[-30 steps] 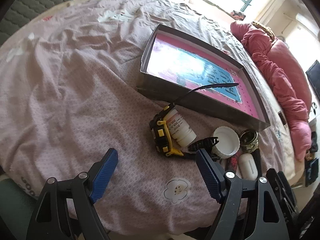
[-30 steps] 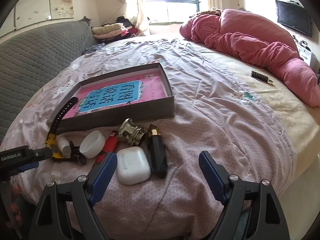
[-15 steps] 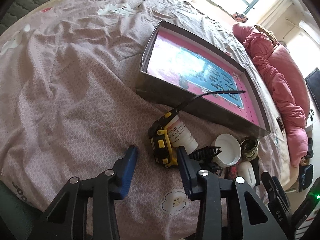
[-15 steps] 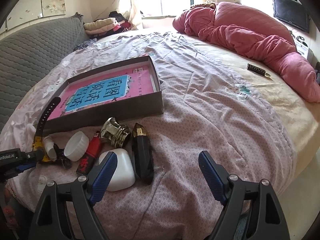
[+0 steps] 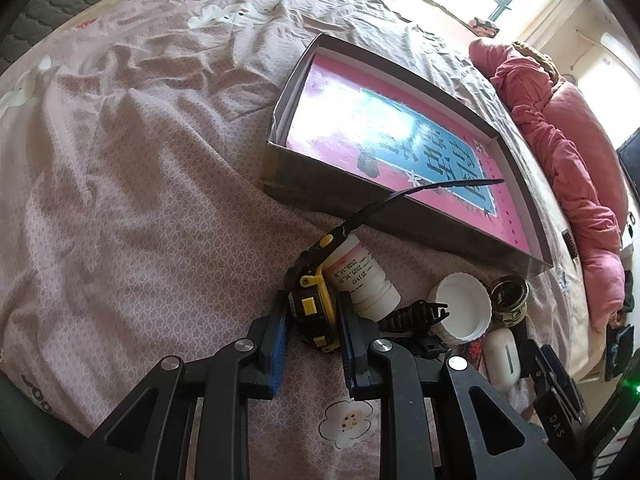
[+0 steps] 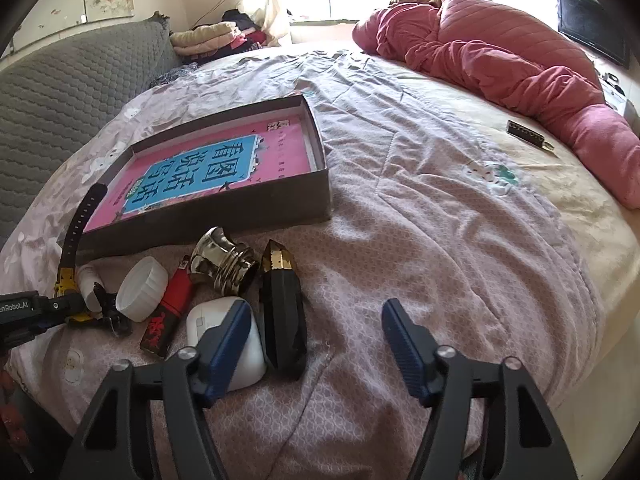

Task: Organize rigid objects
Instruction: 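Grasp the yellow-black watch with the left tool while the right tool grasps the black lipstick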

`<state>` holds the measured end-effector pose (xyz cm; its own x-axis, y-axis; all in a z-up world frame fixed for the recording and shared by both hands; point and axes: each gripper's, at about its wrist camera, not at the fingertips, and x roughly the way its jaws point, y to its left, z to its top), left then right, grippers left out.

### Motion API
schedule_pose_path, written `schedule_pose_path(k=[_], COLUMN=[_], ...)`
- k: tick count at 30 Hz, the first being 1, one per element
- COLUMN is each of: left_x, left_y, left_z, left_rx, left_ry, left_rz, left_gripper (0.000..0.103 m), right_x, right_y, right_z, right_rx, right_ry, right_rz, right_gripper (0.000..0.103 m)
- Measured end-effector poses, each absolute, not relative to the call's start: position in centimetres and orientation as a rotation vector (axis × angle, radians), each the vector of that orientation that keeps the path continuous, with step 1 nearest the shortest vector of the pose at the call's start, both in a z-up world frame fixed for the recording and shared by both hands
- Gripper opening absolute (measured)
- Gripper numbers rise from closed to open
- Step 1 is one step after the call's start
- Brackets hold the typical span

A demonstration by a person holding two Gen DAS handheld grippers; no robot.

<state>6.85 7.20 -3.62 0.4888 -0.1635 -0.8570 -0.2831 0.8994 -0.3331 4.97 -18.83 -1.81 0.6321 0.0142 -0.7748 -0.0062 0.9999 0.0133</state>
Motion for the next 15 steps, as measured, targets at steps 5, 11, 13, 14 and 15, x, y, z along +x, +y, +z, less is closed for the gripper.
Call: schedule_pose_path(k=[5, 11, 13, 14, 15], left_x=[6.8, 6.9, 6.9, 7.0, 7.1], left_y=[7.1, 6.9, 6.8, 6.8, 6.7], left_z=[-3.8, -4.0, -4.0, -4.1, -4.1], left_rx=[-0.453, -0.431, -0.425, -0.424, -0.422], left_ry=[1.067, 1.064, 1.063, 1.063, 1.062], left_rz=[0.072, 0.072, 0.074, 0.075, 0.076], left_gripper=[0.023, 0.023, 0.023, 0.023, 0.023], right_x=[5.8, 7.1, 7.5, 7.6, 7.7], right_y=[-18.7, -18.4, -18.4, -18.4, -18.4], right_z=[-2.2, -2.9, -3.3, -3.4, -3.5], right_rx=[0.013, -0.017, -0.018, -0.018, -0.017], right_ry=[0.901, 0.925, 0.938, 0.942, 0.942], right_rz=[0.052, 0.083, 0.084, 0.087, 0.089], right_gripper=[0.053, 0.05, 0.049, 0.049, 0.049])
